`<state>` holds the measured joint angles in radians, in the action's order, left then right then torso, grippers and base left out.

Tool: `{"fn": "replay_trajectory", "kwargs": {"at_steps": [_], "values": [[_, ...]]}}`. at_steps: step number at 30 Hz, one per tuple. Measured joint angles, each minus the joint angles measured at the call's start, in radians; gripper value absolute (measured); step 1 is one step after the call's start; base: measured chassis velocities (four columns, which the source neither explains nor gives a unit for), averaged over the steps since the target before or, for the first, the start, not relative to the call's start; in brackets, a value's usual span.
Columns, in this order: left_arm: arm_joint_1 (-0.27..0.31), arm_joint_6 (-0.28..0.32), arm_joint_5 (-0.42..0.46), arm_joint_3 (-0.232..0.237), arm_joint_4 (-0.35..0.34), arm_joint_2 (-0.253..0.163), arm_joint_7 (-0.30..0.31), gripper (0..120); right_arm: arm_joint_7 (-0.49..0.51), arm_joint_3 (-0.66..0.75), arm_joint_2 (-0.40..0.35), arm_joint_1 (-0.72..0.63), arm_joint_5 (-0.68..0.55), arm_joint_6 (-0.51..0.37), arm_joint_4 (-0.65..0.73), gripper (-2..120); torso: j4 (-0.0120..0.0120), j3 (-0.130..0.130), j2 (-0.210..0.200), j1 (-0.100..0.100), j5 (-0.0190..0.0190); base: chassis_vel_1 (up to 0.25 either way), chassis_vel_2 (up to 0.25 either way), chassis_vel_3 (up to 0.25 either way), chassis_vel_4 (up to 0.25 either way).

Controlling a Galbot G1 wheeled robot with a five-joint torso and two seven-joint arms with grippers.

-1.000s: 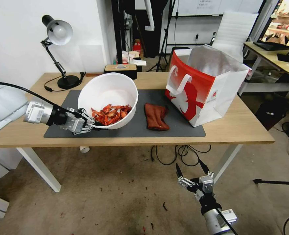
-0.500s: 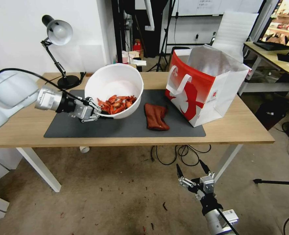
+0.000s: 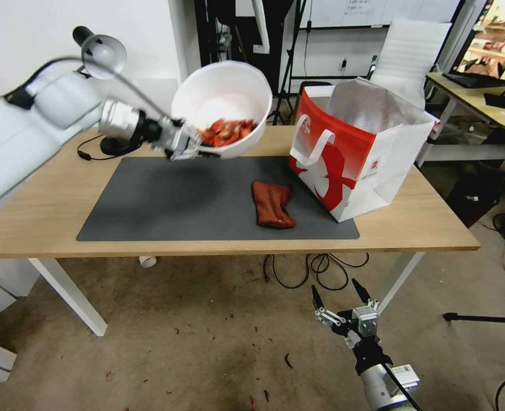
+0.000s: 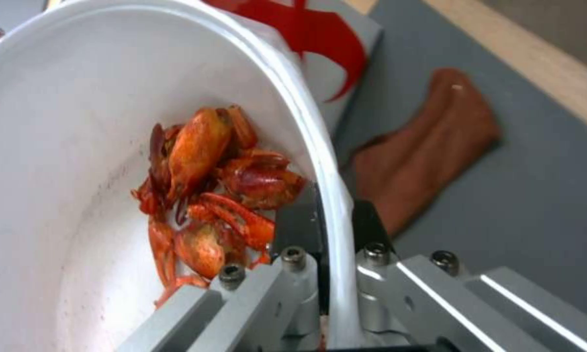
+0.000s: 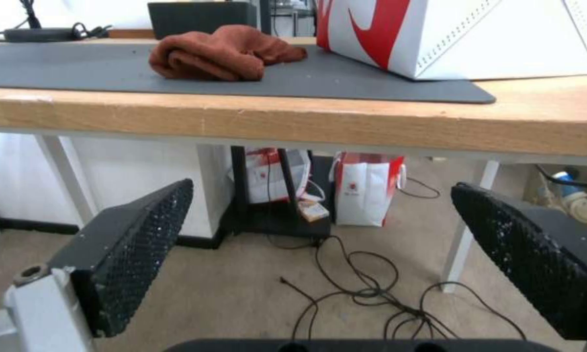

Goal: Sweep shrimp from table into container with towel, then put container into takeout bag.

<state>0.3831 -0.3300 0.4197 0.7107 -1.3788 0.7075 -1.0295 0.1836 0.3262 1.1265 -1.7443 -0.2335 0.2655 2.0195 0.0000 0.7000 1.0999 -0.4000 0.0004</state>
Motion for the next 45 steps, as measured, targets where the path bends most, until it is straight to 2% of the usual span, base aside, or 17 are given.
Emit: {"fn": "replay_trajectory", "kwargs": {"at_steps": [1,2,5,6,9,25,26,30,31,34,36,38,39,40,42,43,45], "values": [[0.010,0.000,0.003,0.001,0.028,0.029,0.000,0,0.000,0.001,0.002,0.001,0.000,0.000,-0.002,100,0.0000,0.000,0.000,0.000,-0.0001,0.000,0.000,0.000,0.000],[0.010,0.000,0.003,0.001,0.028,0.029,0.000,0,0.000,0.001,0.002,0.001,0.000,0.000,-0.002,100,0.0000,0.000,0.000,0.000,-0.0001,0.000,0.000,0.000,0.000],[0.025,-0.001,0.005,0.001,0.095,0.088,0.000,0,-0.001,0.004,0.006,0.000,0.002,-0.001,-0.005,100,0.0001,0.000,0.000,0.000,-0.0002,0.000,0.000,0.000,0.000],[0.025,-0.001,0.005,0.001,0.095,0.088,0.000,0,-0.001,0.004,0.006,0.000,0.002,-0.001,-0.005,100,0.0001,0.000,0.000,0.000,-0.0002,0.000,0.000,0.000,0.000],[0.039,0.000,0.015,0.000,0.153,0.147,0.011,0,-0.002,0.011,0.007,-0.002,0.003,-0.001,-0.007,100,0.0002,0.000,0.000,0.000,-0.0005,0.000,0.000,0.000,0.000],[0.134,0.004,0.035,0.036,0.270,0.327,0.029,0,-0.003,0.017,0.010,-0.003,0.007,-0.002,-0.014,100,0.0001,0.000,0.000,0.000,-0.0002,0.000,0.000,0.000,0.000],[0.134,0.004,0.035,0.036,0.270,0.327,0.029,0,-0.003,0.017,0.010,-0.003,0.007,-0.002,-0.014,100,0.0001,0.000,0.000,0.000,-0.0002,0.000,0.000,0.000,0.000],[0.170,0.003,0.043,0.040,0.334,0.422,0.032,0,-0.005,0.019,0.013,-0.010,0.010,-0.002,-0.015,100,-0.0002,0.000,0.000,0.000,0.0000,0.000,0.000,0.000,0.000],[0.170,0.003,0.043,0.040,0.334,0.422,0.032,0,-0.005,0.019,0.013,-0.010,0.010,-0.002,-0.015,100,-0.0002,0.000,0.000,0.000,0.0000,0.000,0.000,0.000,0.000],[0.188,0.004,0.048,0.050,0.375,0.484,0.039,0,-0.006,0.028,0.015,-0.015,0.011,-0.001,-0.012,100,-0.0001,0.000,0.000,0.000,-0.0002,0.000,0.000,0.000,0.000],[0.190,0.004,0.049,0.053,0.382,0.493,0.041,0,-0.006,0.030,0.015,-0.016,0.011,-0.001,-0.012,100,-0.0001,0.000,0.000,0.000,-0.0002,0.000,0.000,0.000,0.000],[0.197,0.004,0.051,0.067,0.428,0.554,0.050,0,-0.008,0.039,0.018,-0.020,0.011,0.001,-0.010,100,0.0000,0.000,0.000,0.000,-0.0003,0.000,0.000,0.000,0.000],[0.197,0.004,0.051,0.067,0.428,0.554,0.050,0,-0.008,0.039,0.018,-0.020,0.011,0.001,-0.010,100,0.0000,0.000,0.000,0.000,-0.0003,0.000,0.000,0.000,0.000],[0.197,0.003,0.051,0.068,0.447,0.574,0.050,0,-0.008,0.041,0.019,-0.021,0.012,0.002,-0.010,100,0.0001,0.000,0.000,0.000,-0.0002,0.000,0.000,0.000,0.000],[0.199,-0.005,0.051,0.077,0.521,0.647,0.049,0,-0.008,0.043,0.023,-0.022,0.012,0.003,-0.009,100,-0.0001,0.000,0.000,0.000,-0.0001,0.000,0.000,0.000,0.000],[0.199,-0.005,0.051,0.077,0.521,0.647,0.049,0,-0.008,0.043,0.023,-0.022,0.012,0.003,-0.009,100,-0.0001,0.000,0.000,0.000,-0.0001,0.000,0.000,0.000,0.000],[0.200,-0.013,0.051,0.083,0.588,0.705,0.044,0,-0.009,0.043,0.028,-0.023,0.014,0.003,-0.009,100,-0.0006,0.000,0.000,0.000,0.0002,0.000,0.000,0.000,0.000]]}}
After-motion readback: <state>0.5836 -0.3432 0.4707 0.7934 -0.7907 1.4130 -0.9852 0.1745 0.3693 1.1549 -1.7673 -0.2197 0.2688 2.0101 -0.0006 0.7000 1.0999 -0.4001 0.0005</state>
